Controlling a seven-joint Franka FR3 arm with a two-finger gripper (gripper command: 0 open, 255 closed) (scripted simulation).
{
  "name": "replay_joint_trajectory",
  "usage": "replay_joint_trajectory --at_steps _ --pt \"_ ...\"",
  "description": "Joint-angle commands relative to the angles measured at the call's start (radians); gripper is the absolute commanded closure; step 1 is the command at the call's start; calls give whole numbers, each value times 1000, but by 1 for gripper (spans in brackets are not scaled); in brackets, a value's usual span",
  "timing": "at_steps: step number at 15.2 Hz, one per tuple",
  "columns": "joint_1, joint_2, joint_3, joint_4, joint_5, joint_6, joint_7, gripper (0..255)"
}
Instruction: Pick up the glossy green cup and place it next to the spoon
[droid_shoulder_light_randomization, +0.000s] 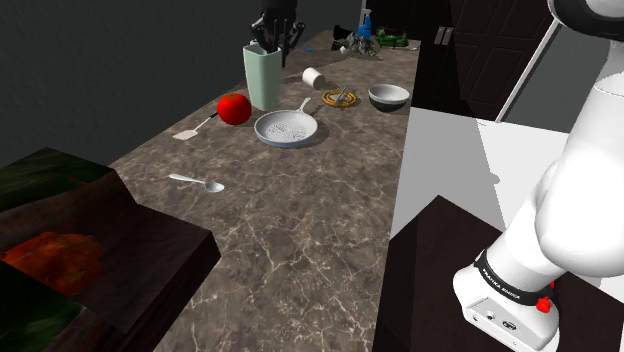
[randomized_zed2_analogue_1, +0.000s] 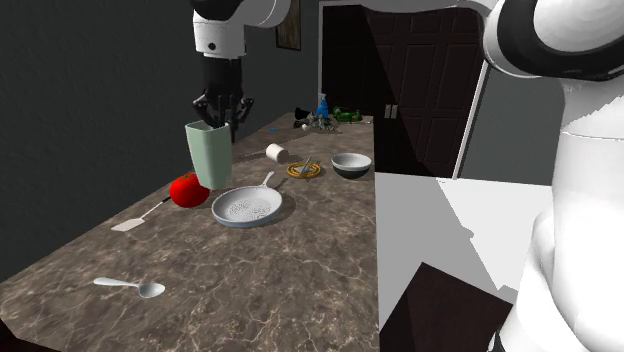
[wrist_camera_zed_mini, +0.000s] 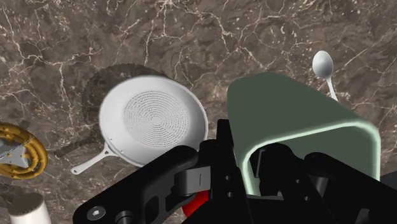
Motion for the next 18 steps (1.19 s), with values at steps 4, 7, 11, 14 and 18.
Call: replay_joint_trajectory --at_steps 4,7,11,14,18 --pt "76 93 38 130 -30 -38 112 255" --pt "125 170 55 244 -51 -76 172 255" --pt "134 175 58 209 -54 -37 186 255" --pt "131 162 57 149 -52 10 187 255" --pt "128 151 57 79 -51 69 188 255"
